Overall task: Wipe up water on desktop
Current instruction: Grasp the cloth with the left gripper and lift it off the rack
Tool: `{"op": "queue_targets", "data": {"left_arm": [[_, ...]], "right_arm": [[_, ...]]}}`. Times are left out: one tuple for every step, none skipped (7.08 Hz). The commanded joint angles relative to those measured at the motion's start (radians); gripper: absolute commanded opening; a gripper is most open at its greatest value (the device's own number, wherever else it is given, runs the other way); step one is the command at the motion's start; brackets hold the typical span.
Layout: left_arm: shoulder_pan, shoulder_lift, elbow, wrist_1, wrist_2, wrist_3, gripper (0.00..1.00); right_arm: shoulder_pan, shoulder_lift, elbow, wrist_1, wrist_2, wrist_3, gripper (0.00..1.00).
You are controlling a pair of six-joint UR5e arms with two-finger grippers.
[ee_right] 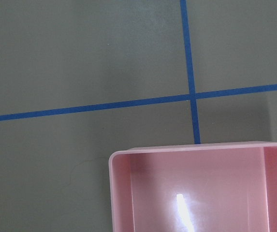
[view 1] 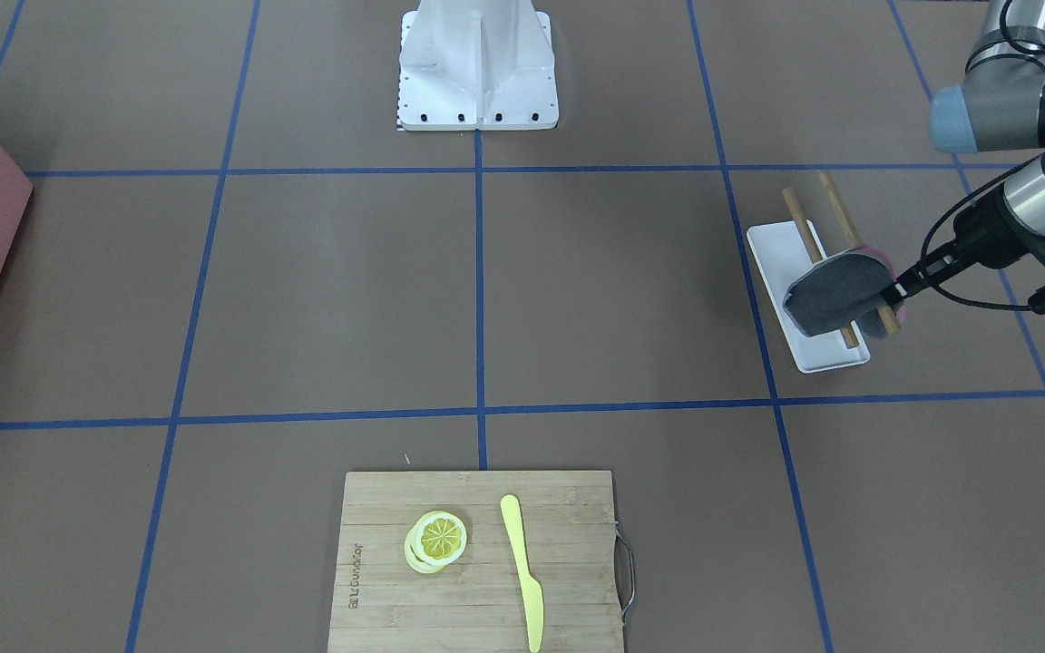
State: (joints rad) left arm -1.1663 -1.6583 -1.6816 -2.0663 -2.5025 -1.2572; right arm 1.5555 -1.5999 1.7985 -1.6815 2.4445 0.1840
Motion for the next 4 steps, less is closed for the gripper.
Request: {"op": "queue_targets", "data": {"left_arm": [[-0.122, 0.003, -0.006, 0.006, -0.088, 0.001, 0.00], [-0.194, 0.002, -0.004, 0.011, -0.158, -0.010, 0.00], [-0.237, -0.012, -0.009, 0.055, -0.206, -0.014, 0.00], [-0.240, -0.056, -0.035, 0.140, -0.211, -0.066, 0.00]], "right_arm": [[0.000, 0.000, 0.005, 0.006, 0.004, -0.001, 1.00], [0.000, 0.001, 0.007, 0.008, 0.014, -0.002, 1.00], [-0.005, 0.027, 0.007, 0.014, 0.028, -0.015, 1.00], [-0.012, 0.069, 0.030, 0.025, 0.040, -0.009, 1.00]]}}
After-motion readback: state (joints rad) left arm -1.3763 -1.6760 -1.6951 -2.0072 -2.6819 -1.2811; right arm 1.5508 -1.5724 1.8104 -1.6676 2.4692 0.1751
